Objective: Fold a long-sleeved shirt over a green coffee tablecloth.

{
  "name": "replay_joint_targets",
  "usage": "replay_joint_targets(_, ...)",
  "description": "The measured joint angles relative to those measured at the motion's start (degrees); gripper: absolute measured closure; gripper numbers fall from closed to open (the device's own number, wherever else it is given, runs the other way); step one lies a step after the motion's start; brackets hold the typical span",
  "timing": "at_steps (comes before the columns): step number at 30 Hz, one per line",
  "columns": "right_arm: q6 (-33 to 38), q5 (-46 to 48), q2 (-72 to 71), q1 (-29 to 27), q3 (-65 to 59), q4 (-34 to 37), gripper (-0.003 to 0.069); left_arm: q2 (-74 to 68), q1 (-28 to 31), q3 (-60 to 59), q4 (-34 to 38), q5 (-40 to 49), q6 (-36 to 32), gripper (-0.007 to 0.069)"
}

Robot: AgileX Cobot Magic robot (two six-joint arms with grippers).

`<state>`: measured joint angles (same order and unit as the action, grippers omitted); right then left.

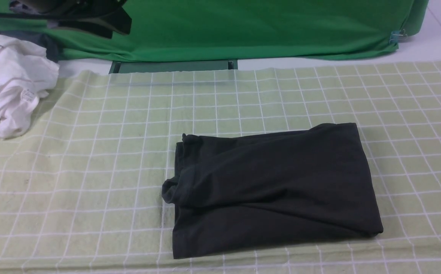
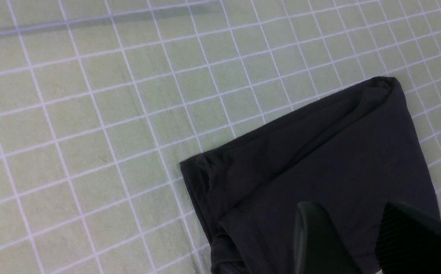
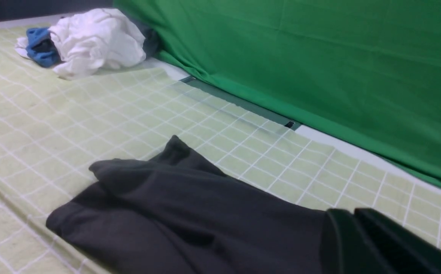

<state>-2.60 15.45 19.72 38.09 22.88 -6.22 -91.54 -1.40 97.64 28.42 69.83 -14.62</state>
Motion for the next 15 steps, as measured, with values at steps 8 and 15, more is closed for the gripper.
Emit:
replay_joint_targets(8,0.0,0.0,0.0,0.0,0.0,0.0,0.0589,0.0,0.0,0.0,0.0,0.0,-3.5,0.0552)
replay_joint_targets(15,0.0,-0.2,0.0,0.0,0.0,0.0,0.0575,0.0,0.0,0.0,-0.4,0.0,-6.6,0.0613)
